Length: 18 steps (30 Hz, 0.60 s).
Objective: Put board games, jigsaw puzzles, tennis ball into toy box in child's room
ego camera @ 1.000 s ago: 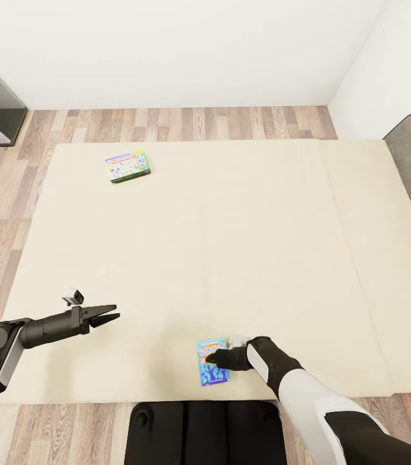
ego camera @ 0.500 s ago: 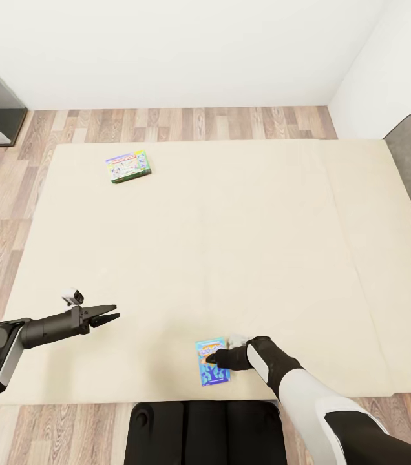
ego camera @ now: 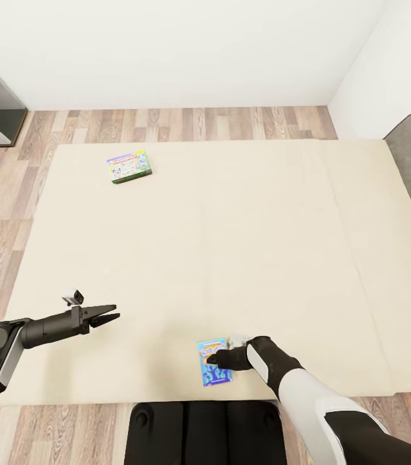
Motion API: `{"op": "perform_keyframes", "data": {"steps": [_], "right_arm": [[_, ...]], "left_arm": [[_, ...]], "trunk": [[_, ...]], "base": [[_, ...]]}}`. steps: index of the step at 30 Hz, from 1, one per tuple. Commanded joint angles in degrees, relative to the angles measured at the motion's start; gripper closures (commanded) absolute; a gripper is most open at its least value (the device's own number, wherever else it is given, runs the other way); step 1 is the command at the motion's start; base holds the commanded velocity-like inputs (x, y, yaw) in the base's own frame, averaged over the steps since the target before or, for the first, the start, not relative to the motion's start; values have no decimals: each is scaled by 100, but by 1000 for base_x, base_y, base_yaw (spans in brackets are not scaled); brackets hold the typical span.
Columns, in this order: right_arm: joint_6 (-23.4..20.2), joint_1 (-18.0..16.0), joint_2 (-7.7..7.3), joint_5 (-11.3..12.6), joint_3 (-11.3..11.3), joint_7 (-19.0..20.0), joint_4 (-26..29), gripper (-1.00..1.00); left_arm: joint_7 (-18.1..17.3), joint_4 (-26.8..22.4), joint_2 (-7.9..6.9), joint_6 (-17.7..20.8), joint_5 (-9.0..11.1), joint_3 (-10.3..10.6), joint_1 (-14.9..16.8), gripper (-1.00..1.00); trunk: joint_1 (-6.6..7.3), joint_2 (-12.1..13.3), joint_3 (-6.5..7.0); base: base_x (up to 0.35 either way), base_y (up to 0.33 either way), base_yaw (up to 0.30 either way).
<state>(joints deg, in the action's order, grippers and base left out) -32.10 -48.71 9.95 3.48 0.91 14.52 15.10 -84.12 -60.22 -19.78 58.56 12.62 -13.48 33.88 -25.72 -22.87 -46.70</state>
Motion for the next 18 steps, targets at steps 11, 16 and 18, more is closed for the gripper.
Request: {"op": "perform_keyframes", "data": {"steps": [11,16,18], "right_arm": [[23,2,4,197,50,42,11,-100],[20,2,4,195,47,42,11,-100],[20,2,4,196,44,42,11,-100]], "left_arm": [[-17,2,0,58,4,3,5,-100],[-17,2,0,58,4,3,5,-100],[-17,2,0,58,4,3,5,-100]], "trunk": [[-6,-5,-7],[-6,-5,-7],[-6,-5,-7]], "base": [[0,1,0],[0,0,0],[0,0,0]]}}
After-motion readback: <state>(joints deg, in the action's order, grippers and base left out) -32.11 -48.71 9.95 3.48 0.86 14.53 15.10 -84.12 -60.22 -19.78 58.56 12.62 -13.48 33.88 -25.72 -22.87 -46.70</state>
